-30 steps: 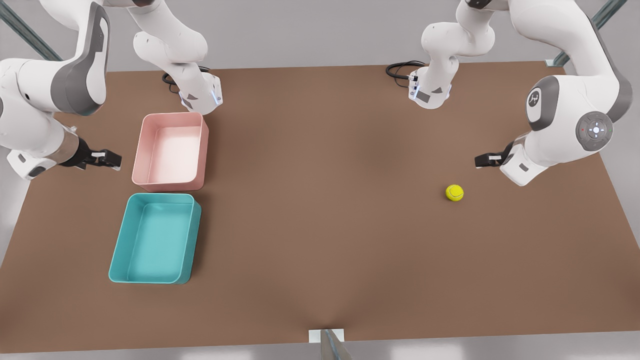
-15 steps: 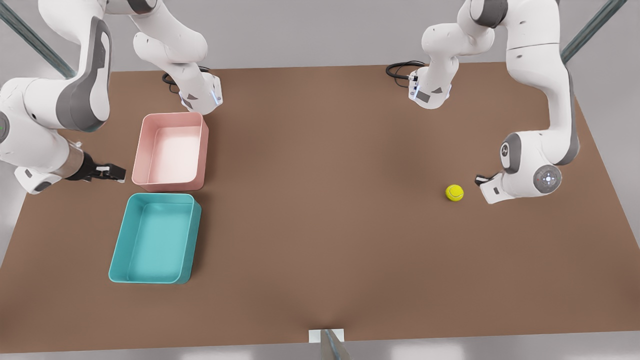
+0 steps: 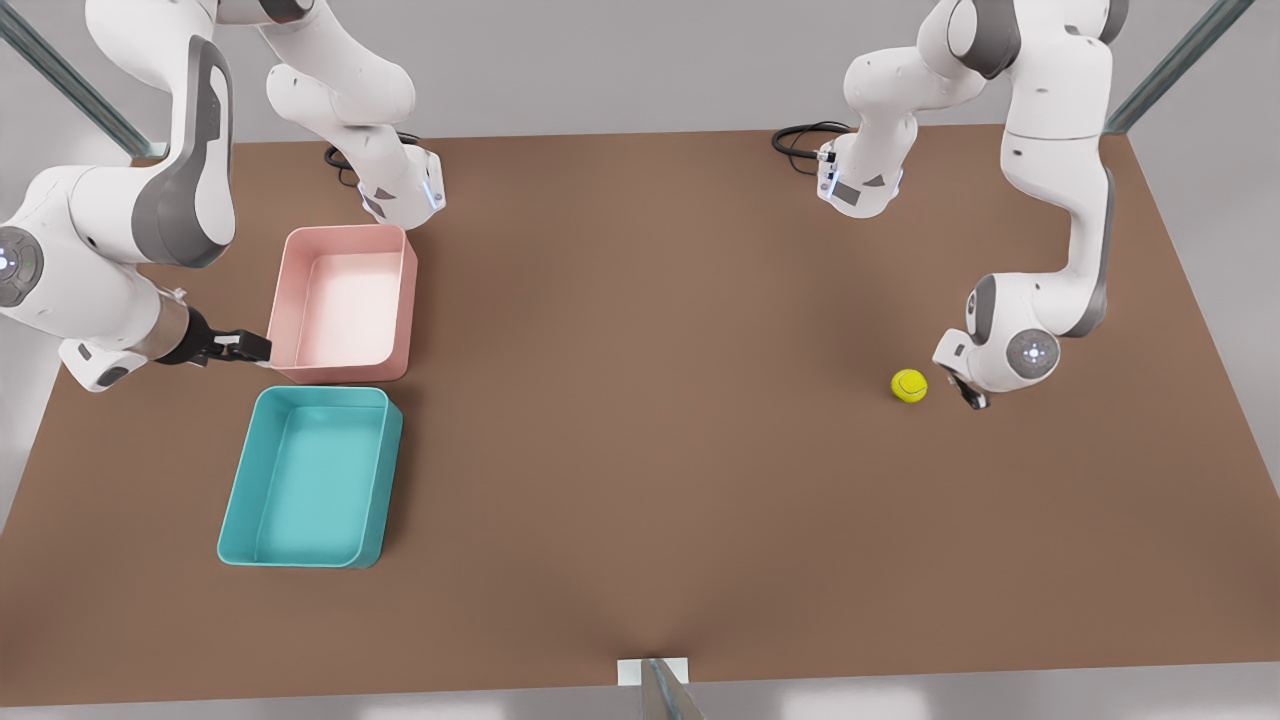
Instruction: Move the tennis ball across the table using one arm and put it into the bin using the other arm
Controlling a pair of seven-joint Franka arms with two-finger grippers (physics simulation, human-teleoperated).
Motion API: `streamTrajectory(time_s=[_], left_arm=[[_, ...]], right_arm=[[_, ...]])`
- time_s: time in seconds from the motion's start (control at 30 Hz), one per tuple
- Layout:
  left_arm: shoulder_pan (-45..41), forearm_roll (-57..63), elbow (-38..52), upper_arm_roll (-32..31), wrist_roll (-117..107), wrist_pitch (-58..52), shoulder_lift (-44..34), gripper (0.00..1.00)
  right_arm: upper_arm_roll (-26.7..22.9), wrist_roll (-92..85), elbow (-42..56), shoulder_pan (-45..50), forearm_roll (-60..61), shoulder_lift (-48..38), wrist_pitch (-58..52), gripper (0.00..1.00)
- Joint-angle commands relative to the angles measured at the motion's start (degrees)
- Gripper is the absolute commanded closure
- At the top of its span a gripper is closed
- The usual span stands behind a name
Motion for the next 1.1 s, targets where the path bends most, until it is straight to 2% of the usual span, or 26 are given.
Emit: streamTrajectory(time_s=[0.0,0.1,0.2,0.87,0.97,1.03,1.07], left_arm=[[0.23,2.08,-0.07,-0.16,32.2,1.43,0.14,0.79],[1.29,4.01,0.02,-0.16,30.09,1.78,1.37,0.79],[1.81,4.1,-0.33,-0.07,16.65,1.25,1.72,0.79],[1.02,3.48,1.07,-0.07,12.86,4.33,5.42,0.79],[-4.24,3.48,1.07,-0.07,4.0,4.07,5.42,0.79],[-10.58,-6.7,2.21,-1.3,-7.78,2.31,5.68,0.79],[-11.98,-10.23,4.14,-7.27,-21.04,0.38,5.94,0.79]], right_arm=[[-0.05,0.28,-0.01,0.02,0.17,-0.01,0.41,0.0],[-0.05,0.19,-0.1,0.02,0.09,-0.01,0.5,0.0],[-0.05,0.19,-0.1,0.02,0.09,-0.01,0.5,0.0],[0.04,-0.07,-0.27,0.02,-0.09,0.52,1.64,0.0],[0.04,-0.07,-0.27,0.02,-0.09,0.61,1.64,0.0],[0.04,-0.07,-0.27,0.02,-0.09,0.69,1.73,0.0],[0.04,-0.07,-0.27,0.02,-0.09,0.69,1.73,0.0]])
